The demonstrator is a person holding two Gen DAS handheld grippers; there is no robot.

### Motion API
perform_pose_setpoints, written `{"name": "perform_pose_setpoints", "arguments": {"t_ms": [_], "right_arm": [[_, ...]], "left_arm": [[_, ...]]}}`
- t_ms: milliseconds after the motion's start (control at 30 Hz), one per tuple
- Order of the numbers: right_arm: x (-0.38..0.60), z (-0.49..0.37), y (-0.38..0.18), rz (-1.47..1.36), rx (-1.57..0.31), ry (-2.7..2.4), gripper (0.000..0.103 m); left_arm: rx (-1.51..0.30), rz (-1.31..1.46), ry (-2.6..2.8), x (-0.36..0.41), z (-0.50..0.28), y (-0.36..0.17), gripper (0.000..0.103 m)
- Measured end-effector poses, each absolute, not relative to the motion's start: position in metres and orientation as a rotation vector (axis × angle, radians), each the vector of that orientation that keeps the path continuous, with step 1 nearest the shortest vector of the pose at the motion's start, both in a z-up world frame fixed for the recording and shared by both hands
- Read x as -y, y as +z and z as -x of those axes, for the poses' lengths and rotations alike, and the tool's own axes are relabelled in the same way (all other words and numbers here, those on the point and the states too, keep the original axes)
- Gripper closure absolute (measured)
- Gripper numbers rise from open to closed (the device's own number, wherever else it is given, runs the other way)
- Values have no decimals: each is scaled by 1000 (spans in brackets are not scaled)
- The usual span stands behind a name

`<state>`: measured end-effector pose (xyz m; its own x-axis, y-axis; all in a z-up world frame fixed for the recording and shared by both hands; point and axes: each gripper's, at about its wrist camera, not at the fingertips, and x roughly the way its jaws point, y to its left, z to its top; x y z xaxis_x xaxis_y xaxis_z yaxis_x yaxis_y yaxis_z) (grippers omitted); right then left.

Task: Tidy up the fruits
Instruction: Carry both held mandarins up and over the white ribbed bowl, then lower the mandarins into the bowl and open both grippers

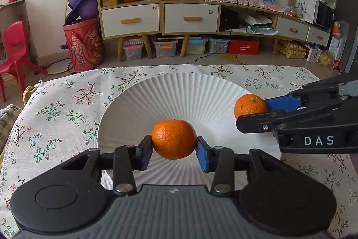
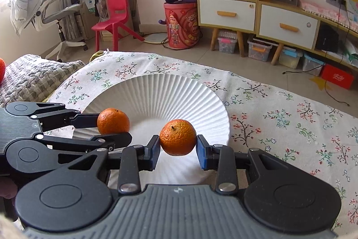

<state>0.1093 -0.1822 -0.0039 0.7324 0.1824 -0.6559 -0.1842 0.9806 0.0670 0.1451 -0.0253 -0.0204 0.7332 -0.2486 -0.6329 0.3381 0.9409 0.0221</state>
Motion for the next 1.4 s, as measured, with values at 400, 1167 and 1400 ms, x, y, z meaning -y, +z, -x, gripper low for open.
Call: {"name": "perform_pose_setpoints", "arguments": {"t_ms": [400,1167,1400], "right_arm": [[182,-119,-13,47,-723,235,71],[180,-104,4,45,-719,233,57],[178,-85,12,34,-716,207,47]], "left_arm": [[-670,-203,-362,32,-158,-32,75],[-669,-209,-343,27,-140,-15,53],[-658,-187,-326,18,-116,-1,40]]}}
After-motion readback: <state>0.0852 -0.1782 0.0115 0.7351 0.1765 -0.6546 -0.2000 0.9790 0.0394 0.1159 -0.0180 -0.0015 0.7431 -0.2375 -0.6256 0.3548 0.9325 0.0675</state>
